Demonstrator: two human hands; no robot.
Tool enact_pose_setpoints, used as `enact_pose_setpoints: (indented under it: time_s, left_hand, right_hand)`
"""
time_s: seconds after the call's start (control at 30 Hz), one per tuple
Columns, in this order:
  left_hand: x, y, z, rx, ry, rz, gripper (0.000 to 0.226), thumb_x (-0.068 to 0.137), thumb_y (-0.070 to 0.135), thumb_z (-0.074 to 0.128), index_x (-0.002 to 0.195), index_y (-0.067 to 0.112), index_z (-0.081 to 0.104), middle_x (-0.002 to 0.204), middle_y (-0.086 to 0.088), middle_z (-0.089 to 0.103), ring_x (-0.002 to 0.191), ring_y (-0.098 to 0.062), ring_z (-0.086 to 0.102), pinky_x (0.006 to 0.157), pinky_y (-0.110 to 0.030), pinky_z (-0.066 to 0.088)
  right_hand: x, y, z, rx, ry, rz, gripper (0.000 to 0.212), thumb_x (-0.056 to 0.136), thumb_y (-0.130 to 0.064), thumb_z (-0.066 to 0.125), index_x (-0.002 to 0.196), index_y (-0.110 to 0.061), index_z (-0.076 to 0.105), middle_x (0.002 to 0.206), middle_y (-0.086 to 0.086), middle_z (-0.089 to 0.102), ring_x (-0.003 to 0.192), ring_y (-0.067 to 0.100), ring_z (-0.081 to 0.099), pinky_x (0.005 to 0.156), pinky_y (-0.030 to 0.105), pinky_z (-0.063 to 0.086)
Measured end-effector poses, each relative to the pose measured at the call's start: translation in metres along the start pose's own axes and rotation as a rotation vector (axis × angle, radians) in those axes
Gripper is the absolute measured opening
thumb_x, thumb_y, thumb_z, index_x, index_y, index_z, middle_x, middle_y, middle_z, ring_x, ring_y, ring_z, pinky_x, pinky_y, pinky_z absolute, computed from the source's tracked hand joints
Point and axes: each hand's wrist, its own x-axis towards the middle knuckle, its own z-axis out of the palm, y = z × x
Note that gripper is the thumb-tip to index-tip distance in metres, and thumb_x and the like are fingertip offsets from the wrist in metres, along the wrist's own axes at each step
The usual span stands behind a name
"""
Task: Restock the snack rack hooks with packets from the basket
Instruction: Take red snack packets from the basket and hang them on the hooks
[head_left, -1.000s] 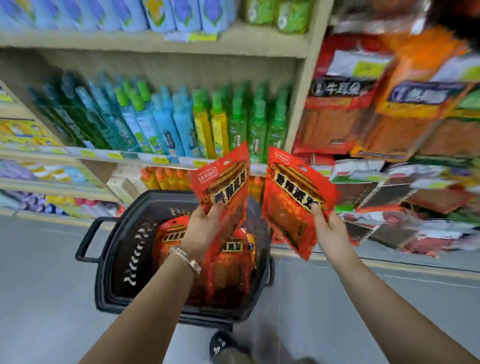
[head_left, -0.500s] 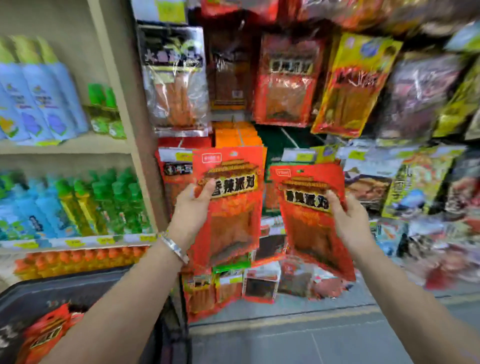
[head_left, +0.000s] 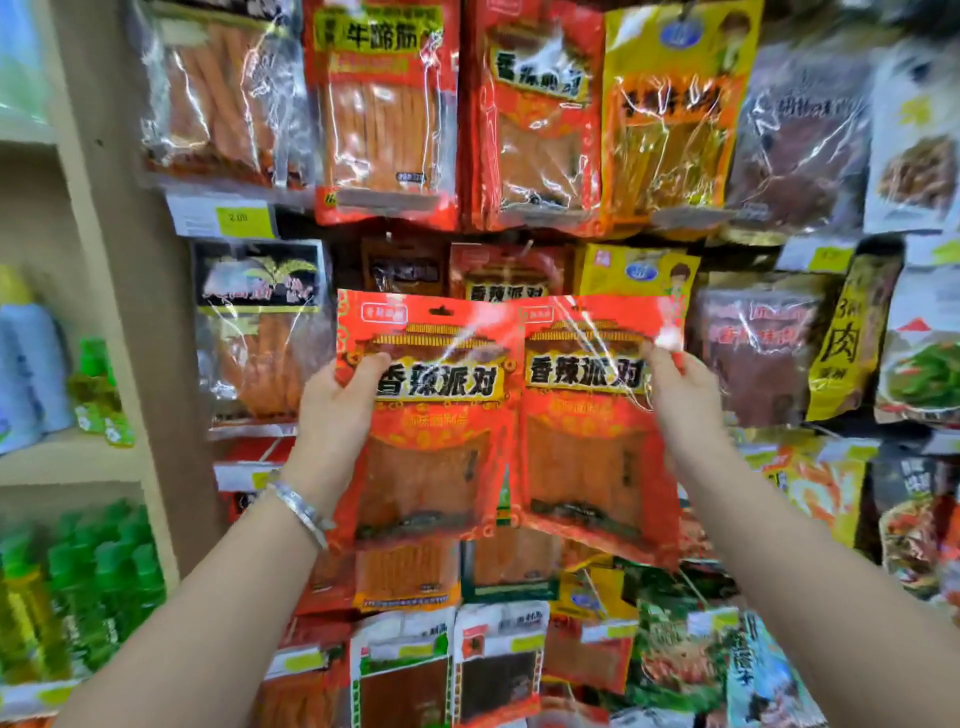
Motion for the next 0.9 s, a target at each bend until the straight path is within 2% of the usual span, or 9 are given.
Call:
enact_pose_setpoints:
  time_s: [0.07, 0.2, 0.3, 0.37, 0.43, 0.57, 0.73, 0.83, 0.9]
  left_hand:
    - [0.012, -0.002, 0.01, -0.03, 0.005, -0.014, 0.023, 0.085, 0.028, 0.06, 0.065, 0.018, 0.063, 0.059, 0.006, 0.064, 0.056, -0.012, 0.061, 0.05, -0.021, 0.046]
    - [0.034, -0.008, 0.025, -0.051, 0.014, -0.032, 0.016, 0.079, 0.032, 0.063, 0.074, 0.017, 0.062, 0.074, -0.01, 0.06, 0.068, -0.022, 0.058, 0.062, -0.034, 0.044]
    - [0.047, -0.013, 0.032, -0.055, 0.033, -0.01, 0.02, 0.084, 0.027, 0.062, 0.066, 0.018, 0.065, 0.062, 0.001, 0.066, 0.056, -0.015, 0.061, 0.052, -0.024, 0.047]
    - [0.053, -0.015, 0.038, -0.083, 0.046, -0.002, 0.021, 0.086, 0.023, 0.06, 0.066, 0.017, 0.065, 0.057, 0.006, 0.067, 0.05, -0.009, 0.062, 0.045, -0.018, 0.047]
    - [0.059, -0.017, 0.044, -0.112, 0.058, -0.003, 0.021, 0.087, 0.019, 0.06, 0.066, 0.017, 0.065, 0.055, 0.006, 0.066, 0.048, -0.008, 0.062, 0.042, -0.017, 0.046]
    - [0.068, -0.021, 0.05, -0.111, 0.036, -0.048, 0.015, 0.085, 0.024, 0.061, 0.071, 0.018, 0.064, 0.06, 0.001, 0.068, 0.054, -0.015, 0.065, 0.047, -0.023, 0.05]
    - [0.077, -0.026, 0.054, -0.072, 0.06, -0.06, 0.017, 0.081, 0.027, 0.063, 0.065, 0.021, 0.063, 0.06, -0.002, 0.064, 0.054, -0.019, 0.062, 0.053, -0.028, 0.049]
    - [0.078, -0.028, 0.056, -0.047, 0.057, -0.049, 0.017, 0.082, 0.028, 0.063, 0.066, 0.021, 0.061, 0.062, -0.003, 0.063, 0.056, -0.02, 0.062, 0.054, -0.029, 0.049]
    - [0.077, -0.028, 0.058, -0.057, 0.048, -0.051, 0.017, 0.082, 0.028, 0.062, 0.066, 0.022, 0.06, 0.065, -0.005, 0.062, 0.057, -0.02, 0.062, 0.053, -0.029, 0.049]
  right_hand:
    - [0.022, -0.002, 0.016, 0.055, -0.018, 0.021, 0.022, 0.089, -0.033, 0.056, 0.092, -0.013, 0.065, 0.083, -0.004, 0.058, 0.074, 0.008, 0.051, 0.069, 0.028, 0.041]
    - [0.059, -0.007, 0.049, 0.098, -0.089, 0.006, 0.017, 0.09, -0.028, 0.057, 0.075, -0.02, 0.06, 0.076, -0.009, 0.058, 0.078, 0.012, 0.052, 0.074, 0.029, 0.042]
    - [0.079, -0.009, 0.07, 0.12, -0.1, -0.025, 0.02, 0.09, -0.026, 0.056, 0.088, -0.008, 0.062, 0.08, -0.006, 0.056, 0.083, 0.014, 0.052, 0.076, 0.032, 0.044]
    - [0.091, -0.011, 0.081, 0.139, -0.1, -0.032, 0.023, 0.09, -0.025, 0.057, 0.092, -0.004, 0.063, 0.08, -0.007, 0.056, 0.079, 0.016, 0.056, 0.068, 0.033, 0.043]
    - [0.101, -0.01, 0.089, 0.18, -0.142, 0.003, 0.015, 0.09, -0.026, 0.056, 0.078, -0.017, 0.06, 0.066, -0.004, 0.047, 0.063, 0.016, 0.046, 0.058, 0.032, 0.035]
    - [0.113, -0.005, 0.099, 0.231, -0.196, 0.115, 0.016, 0.086, -0.025, 0.055, 0.072, -0.023, 0.05, 0.066, 0.001, 0.043, 0.067, 0.018, 0.045, 0.063, 0.031, 0.036]
    - [0.122, 0.008, 0.103, 0.157, -0.213, 0.073, 0.01, 0.085, -0.025, 0.055, 0.082, -0.017, 0.05, 0.064, -0.001, 0.039, 0.063, 0.017, 0.041, 0.059, 0.03, 0.031]
    - [0.126, 0.016, 0.1, 0.129, -0.254, 0.058, 0.011, 0.09, -0.027, 0.055, 0.089, -0.017, 0.056, 0.075, 0.001, 0.049, 0.073, 0.018, 0.047, 0.061, 0.028, 0.035]
    - [0.127, 0.019, 0.099, 0.035, -0.247, -0.019, 0.022, 0.091, -0.031, 0.057, 0.105, -0.015, 0.062, 0.097, 0.001, 0.059, 0.093, 0.02, 0.056, 0.074, 0.027, 0.039]
